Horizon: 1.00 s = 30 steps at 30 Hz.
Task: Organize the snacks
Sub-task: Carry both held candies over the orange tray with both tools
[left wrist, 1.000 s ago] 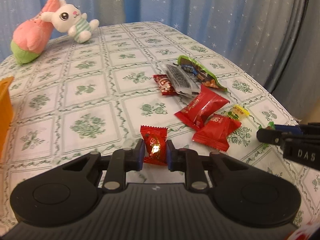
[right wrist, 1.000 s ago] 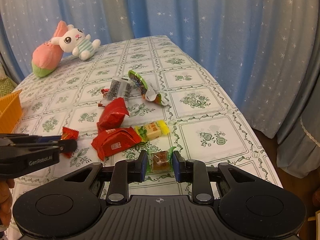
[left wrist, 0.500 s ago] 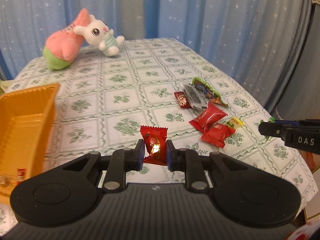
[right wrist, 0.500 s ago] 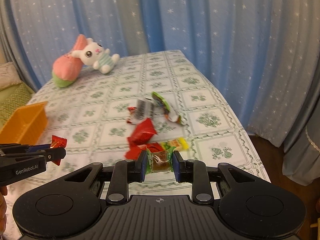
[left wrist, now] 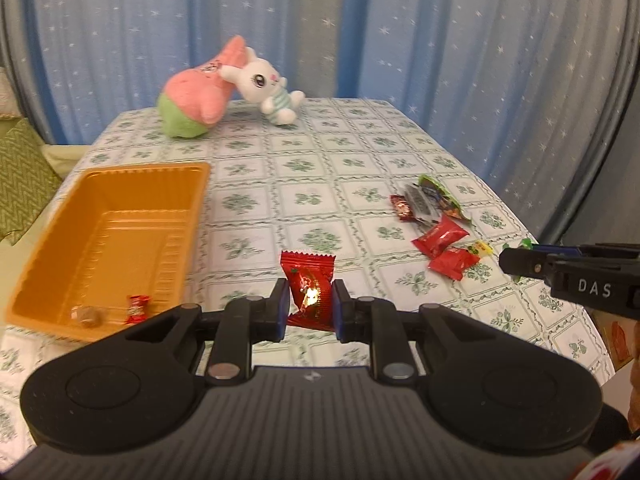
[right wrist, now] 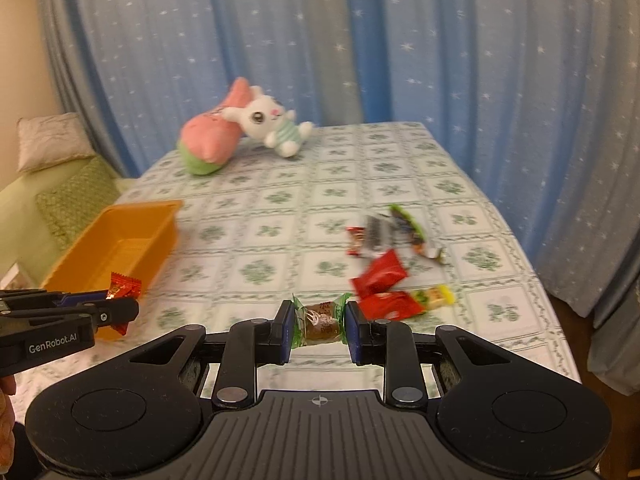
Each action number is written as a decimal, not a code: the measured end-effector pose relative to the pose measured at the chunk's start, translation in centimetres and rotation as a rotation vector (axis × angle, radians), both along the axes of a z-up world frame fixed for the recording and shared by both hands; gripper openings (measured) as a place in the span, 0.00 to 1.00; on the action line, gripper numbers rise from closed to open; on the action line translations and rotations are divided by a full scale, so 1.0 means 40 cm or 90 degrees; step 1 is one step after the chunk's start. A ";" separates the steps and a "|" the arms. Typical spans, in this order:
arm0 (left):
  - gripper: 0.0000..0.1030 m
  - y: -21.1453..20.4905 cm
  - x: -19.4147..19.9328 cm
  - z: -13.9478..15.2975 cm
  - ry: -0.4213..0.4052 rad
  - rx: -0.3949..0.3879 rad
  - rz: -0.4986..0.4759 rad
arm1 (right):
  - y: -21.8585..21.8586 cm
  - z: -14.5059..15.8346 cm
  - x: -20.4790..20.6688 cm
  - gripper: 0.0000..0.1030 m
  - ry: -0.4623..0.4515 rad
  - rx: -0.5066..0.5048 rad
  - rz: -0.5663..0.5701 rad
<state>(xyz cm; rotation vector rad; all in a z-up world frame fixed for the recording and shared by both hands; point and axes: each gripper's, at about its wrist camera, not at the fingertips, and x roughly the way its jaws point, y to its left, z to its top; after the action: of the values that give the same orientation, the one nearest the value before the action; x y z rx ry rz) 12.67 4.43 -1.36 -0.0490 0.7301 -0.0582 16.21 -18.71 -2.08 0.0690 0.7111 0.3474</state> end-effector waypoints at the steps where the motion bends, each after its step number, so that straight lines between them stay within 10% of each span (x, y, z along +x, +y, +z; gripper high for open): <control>1: 0.19 0.012 -0.010 0.006 -0.002 0.002 0.005 | 0.016 0.004 -0.008 0.26 -0.001 0.000 0.007; 30: 0.19 0.363 -0.128 0.032 0.005 0.006 0.122 | 0.436 -0.001 -0.037 0.26 0.015 0.005 0.199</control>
<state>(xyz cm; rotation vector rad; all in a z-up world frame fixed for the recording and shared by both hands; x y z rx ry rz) 7.54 18.96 -0.07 -0.1098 0.7298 0.1293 14.72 -1.27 -2.13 -0.0317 0.7448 0.6490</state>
